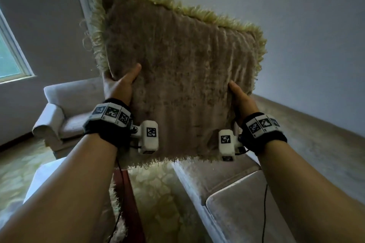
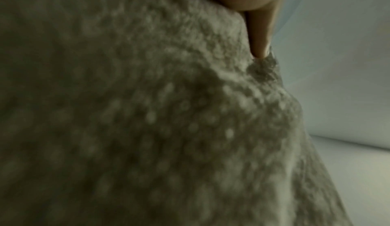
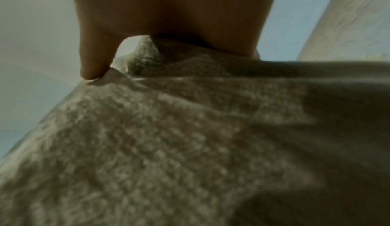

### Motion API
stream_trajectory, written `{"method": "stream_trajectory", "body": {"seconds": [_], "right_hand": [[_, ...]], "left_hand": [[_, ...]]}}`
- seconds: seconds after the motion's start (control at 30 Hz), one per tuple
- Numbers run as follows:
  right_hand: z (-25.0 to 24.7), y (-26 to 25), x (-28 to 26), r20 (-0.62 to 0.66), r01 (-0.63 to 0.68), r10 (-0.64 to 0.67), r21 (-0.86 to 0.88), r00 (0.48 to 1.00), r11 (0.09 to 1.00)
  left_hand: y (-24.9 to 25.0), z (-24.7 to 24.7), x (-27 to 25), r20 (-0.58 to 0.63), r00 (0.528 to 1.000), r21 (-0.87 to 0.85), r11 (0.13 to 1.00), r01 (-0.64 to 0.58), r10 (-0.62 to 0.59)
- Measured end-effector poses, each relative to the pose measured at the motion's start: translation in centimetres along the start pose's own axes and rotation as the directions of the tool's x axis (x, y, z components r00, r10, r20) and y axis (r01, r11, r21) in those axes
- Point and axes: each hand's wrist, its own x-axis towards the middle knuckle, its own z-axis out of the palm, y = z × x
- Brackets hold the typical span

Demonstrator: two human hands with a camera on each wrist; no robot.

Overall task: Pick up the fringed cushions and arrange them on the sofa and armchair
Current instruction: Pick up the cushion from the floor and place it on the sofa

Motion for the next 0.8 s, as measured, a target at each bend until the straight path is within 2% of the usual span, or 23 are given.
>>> {"method": "stream_trajectory", "body": {"seconds": [0.17, 0.3, 0.4, 0.53, 0.6, 0.67, 0.8], "right_hand": [[0.7, 0.3, 0.6, -0.132, 0.010, -0.012, -0.021, 0.991, 1.000], [0.0, 0.4, 1.9, -0.236, 0.060, -0.069, -0.045, 0.969, 0.997], [-1.9, 0.5, 4.5, -0.239, 0.039, -0.044, -0.026, 0.970, 0.999], [-5.6, 1.1, 8.7, -0.247, -0.091, 0.081, -0.029, 0.965, 0.995], [-8.7, 2.1, 12.3, -0.302, -0.151, 0.145, 0.004, 0.942, 0.989], [-12.1, 3.2, 16.0, -0.315, -0.151, 0.147, 0.013, 0.937, 0.988], [-12.8, 0.5, 14.1, -0.197, -0.182, 0.175, -0.020, 0.965, 0.983]], "left_hand": [[-2.9, 0.3, 3.4, -0.033, 0.998, 0.067, 0.996, 0.058, -0.056], [-5.7, 2.2, 5.2, -0.013, 0.999, 0.044, 0.998, 0.037, -0.036], [-5.9, 4.7, 4.5, 0.004, 1.000, 0.065, 0.998, 0.021, -0.021], [-6.9, 8.6, 4.5, 0.017, 1.000, 0.073, 0.997, 0.009, -0.011], [-7.4, 10.6, 4.5, 0.019, 0.999, 0.113, 0.993, 0.029, -0.031], [-8.0, 12.7, 4.6, 0.018, 0.996, 0.131, 0.987, 0.089, -0.092], [-9.4, 16.9, 4.4, 0.032, 0.996, 0.180, 0.981, 0.074, -0.081]]}}
